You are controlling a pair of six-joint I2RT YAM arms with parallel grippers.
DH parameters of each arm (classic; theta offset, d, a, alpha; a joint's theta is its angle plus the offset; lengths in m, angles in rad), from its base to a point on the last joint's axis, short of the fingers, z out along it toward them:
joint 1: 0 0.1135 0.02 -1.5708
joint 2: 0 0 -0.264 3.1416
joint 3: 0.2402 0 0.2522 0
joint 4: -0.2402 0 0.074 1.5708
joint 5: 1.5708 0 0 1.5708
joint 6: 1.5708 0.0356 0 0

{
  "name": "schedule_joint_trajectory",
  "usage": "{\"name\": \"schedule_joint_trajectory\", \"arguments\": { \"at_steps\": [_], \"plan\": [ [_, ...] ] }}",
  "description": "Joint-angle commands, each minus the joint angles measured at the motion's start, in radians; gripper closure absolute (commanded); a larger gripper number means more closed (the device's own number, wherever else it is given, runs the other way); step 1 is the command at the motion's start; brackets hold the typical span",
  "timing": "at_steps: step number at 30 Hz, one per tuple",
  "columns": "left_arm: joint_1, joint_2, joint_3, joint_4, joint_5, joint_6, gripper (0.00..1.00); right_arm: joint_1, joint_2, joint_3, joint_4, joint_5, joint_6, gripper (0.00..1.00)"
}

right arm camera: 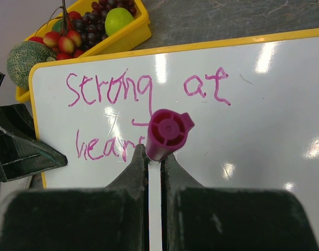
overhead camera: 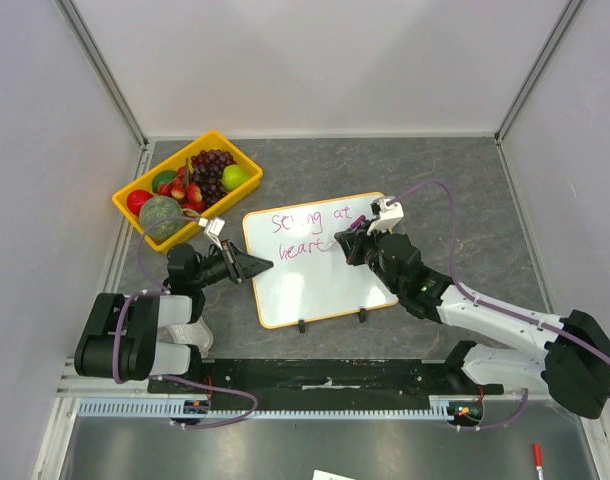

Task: Write a sentence on the whiteboard
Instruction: Pick up the sentence from the whiteboard.

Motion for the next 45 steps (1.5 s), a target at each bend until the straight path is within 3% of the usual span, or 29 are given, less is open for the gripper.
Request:
{"name": "schedule_joint_trajectory", "arguments": {
  "at_steps": [1, 14, 28, 45],
  "plan": [
    [-0.006, 0.009, 0.014, -0.012, -0.024, 0.084, 0.98, -0.01, -0.015, 0.009, -0.036, 0.047, -0.019, 1.0],
    [-0.004, 0.009, 0.014, -0.01, -0.024, 0.084, 0.98, -0.023, -0.121, 0.043, -0.065, 0.017, -0.009, 1.0],
    [-0.006, 0.011, 0.014, -0.01, -0.022, 0.084, 0.98, -0.116, -0.156, 0.034, -0.082, -0.098, -0.002, 1.0],
    [-0.003, 0.012, 0.012, -0.007, -0.022, 0.082, 0.98, -0.168, -0.225, -0.006, -0.125, -0.105, -0.008, 1.0]
  ]
}}
